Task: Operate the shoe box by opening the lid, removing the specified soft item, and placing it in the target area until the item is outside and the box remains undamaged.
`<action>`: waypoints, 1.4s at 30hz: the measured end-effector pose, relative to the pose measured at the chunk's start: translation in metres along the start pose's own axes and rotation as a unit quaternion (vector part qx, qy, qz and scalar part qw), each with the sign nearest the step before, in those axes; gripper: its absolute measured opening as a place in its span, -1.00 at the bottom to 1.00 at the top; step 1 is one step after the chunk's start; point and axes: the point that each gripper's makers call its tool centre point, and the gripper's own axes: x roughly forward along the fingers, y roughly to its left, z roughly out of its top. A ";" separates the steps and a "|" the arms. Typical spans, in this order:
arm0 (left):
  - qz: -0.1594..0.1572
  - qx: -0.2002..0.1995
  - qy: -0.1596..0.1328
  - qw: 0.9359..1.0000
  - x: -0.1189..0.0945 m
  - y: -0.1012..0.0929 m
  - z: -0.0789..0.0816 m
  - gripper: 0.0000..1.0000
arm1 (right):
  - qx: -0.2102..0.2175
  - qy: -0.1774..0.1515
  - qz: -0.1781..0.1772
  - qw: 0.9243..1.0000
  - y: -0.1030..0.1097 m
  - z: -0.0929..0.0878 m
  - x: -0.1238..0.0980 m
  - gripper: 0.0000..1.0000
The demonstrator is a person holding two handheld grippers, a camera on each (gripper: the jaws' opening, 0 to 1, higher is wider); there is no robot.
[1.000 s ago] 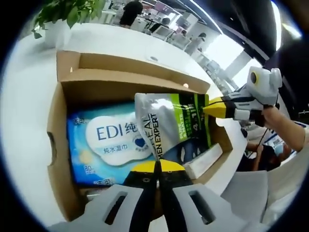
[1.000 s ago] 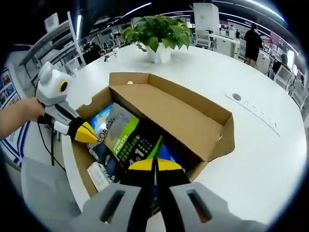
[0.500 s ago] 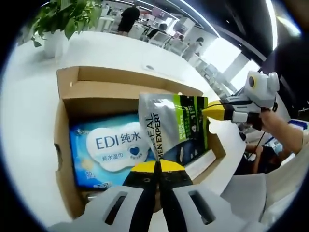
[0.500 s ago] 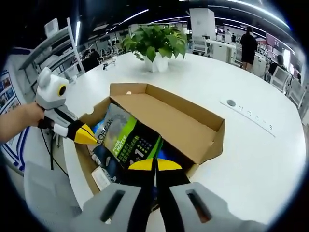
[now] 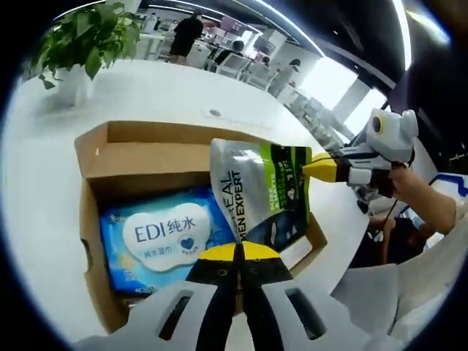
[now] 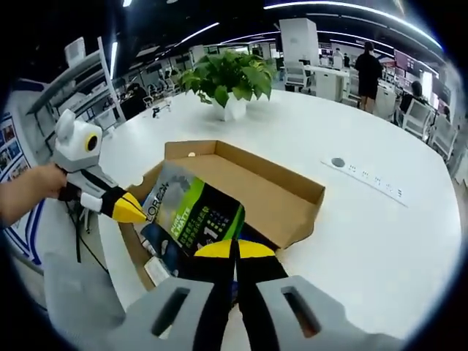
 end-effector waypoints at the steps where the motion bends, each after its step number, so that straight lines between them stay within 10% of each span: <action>1: -0.001 0.003 0.000 1.000 0.001 -0.003 0.001 -1.00 | 0.001 0.000 0.000 1.000 -0.001 0.000 -0.002 -1.00; 42: -0.045 0.076 0.031 0.996 0.068 -0.091 0.010 -1.00 | 0.035 0.006 -0.069 0.997 -0.080 -0.036 -0.071 -1.00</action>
